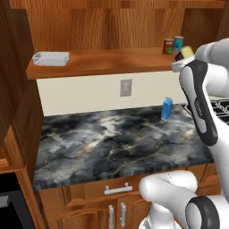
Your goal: Pick the cans from the counter and place them in their designated side in the cabinet.
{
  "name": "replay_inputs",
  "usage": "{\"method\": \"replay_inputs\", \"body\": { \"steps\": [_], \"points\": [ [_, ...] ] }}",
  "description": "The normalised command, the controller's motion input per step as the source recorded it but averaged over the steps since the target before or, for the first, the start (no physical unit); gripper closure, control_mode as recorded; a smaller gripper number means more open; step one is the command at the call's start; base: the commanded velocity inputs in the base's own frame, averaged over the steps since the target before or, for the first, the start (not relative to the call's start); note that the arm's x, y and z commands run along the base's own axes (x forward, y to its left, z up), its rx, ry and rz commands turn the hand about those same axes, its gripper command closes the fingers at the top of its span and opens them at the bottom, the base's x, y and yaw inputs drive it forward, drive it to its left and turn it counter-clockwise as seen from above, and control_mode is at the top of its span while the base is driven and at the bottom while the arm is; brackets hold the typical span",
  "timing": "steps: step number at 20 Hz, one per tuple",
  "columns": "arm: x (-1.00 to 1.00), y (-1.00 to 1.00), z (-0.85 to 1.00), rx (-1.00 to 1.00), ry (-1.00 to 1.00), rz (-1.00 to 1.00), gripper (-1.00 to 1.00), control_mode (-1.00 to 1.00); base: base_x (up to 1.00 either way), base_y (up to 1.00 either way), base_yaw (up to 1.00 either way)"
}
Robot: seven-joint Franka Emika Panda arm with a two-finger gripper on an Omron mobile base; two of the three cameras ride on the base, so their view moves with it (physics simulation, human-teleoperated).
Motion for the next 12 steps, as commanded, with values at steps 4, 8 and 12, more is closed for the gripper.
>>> {"method": "replay_inputs", "body": {
  "steps": [4,8,12],
  "points": [
    [0.35,0.00,0.01,0.00,0.00,0.00,1.00,-1.00,0.00,0.00,0.00],
    [0.32,0.00,0.00,0.00,0.01,0.00,1.00,-1.00,0.00,0.00,0.00],
    [0.33,0.00,0.00,0.00,0.01,0.00,1.00,-1.00,0.00,0.00,0.00]
  ]
}}
